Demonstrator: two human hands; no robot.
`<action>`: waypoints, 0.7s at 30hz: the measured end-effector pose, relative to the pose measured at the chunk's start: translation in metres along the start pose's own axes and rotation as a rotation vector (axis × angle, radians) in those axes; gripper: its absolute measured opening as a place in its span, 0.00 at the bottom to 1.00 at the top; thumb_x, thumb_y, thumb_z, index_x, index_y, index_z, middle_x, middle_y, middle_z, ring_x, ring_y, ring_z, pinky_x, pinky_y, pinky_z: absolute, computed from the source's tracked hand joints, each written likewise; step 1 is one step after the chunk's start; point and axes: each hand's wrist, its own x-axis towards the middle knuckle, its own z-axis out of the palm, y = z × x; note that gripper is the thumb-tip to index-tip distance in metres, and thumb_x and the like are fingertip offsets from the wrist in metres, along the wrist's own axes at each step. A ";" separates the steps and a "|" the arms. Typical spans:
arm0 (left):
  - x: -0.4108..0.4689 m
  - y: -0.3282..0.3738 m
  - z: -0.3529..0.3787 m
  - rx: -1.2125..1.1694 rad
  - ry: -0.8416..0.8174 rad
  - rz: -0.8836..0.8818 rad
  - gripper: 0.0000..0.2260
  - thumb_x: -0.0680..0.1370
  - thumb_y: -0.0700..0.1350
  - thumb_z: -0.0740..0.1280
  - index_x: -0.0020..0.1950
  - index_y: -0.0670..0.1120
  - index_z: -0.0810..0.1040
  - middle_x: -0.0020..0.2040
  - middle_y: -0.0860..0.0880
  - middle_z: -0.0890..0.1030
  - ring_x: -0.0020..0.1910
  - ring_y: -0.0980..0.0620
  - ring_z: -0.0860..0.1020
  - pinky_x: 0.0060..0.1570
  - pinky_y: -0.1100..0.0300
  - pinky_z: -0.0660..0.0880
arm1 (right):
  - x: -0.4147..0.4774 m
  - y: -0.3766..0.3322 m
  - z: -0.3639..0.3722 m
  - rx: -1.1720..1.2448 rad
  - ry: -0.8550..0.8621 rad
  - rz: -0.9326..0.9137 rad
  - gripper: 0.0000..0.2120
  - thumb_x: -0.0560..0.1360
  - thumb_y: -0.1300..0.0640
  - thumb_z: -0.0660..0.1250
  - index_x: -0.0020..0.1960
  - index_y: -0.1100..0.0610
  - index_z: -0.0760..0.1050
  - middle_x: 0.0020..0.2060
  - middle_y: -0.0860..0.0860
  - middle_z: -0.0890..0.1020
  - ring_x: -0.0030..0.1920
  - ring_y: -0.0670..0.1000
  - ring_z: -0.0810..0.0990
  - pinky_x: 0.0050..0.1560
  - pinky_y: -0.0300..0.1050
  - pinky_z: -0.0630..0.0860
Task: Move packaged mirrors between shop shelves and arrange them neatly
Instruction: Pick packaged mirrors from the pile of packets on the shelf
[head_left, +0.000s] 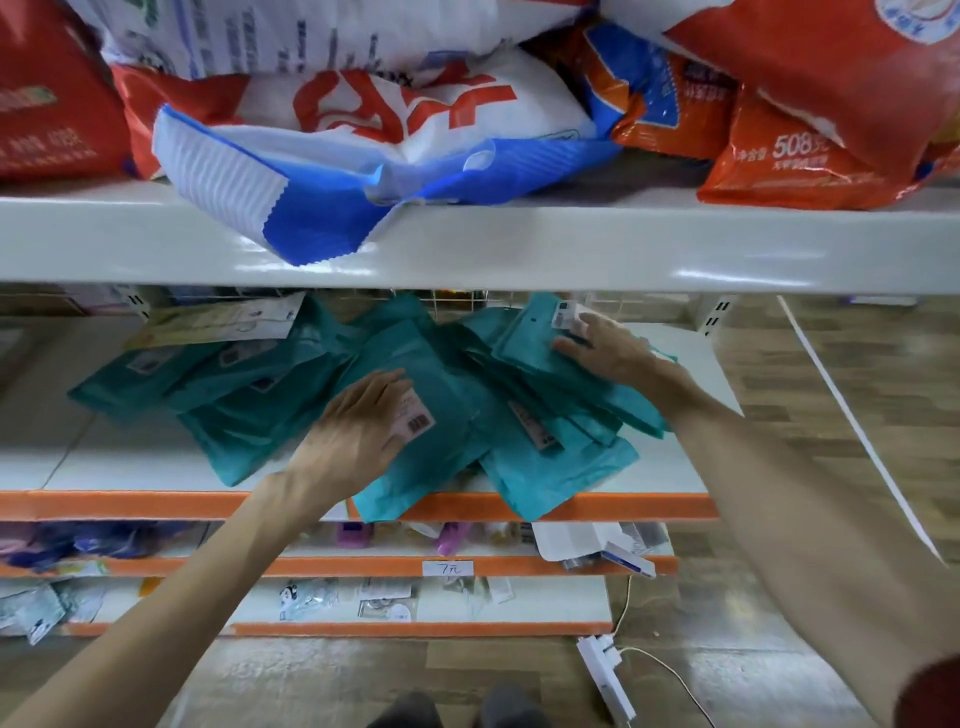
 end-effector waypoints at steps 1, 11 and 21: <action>-0.001 0.001 -0.001 0.005 0.001 -0.001 0.27 0.73 0.45 0.73 0.70 0.42 0.70 0.70 0.44 0.71 0.69 0.43 0.70 0.68 0.48 0.68 | 0.000 0.003 -0.001 -0.008 0.024 0.012 0.35 0.74 0.29 0.57 0.69 0.54 0.66 0.66 0.57 0.75 0.63 0.62 0.75 0.61 0.60 0.72; 0.003 0.009 0.000 0.025 -0.026 -0.017 0.28 0.73 0.44 0.71 0.71 0.41 0.68 0.72 0.44 0.69 0.72 0.43 0.67 0.70 0.46 0.67 | -0.024 0.031 -0.005 -0.263 0.247 -0.134 0.18 0.81 0.45 0.56 0.43 0.56 0.75 0.44 0.58 0.83 0.46 0.61 0.79 0.52 0.57 0.73; -0.001 0.019 -0.017 0.037 -0.055 -0.012 0.25 0.74 0.45 0.70 0.69 0.41 0.69 0.71 0.44 0.69 0.70 0.43 0.68 0.68 0.47 0.69 | -0.076 -0.002 -0.023 -0.233 0.449 -0.231 0.13 0.83 0.55 0.54 0.41 0.57 0.66 0.31 0.54 0.77 0.29 0.59 0.75 0.34 0.53 0.75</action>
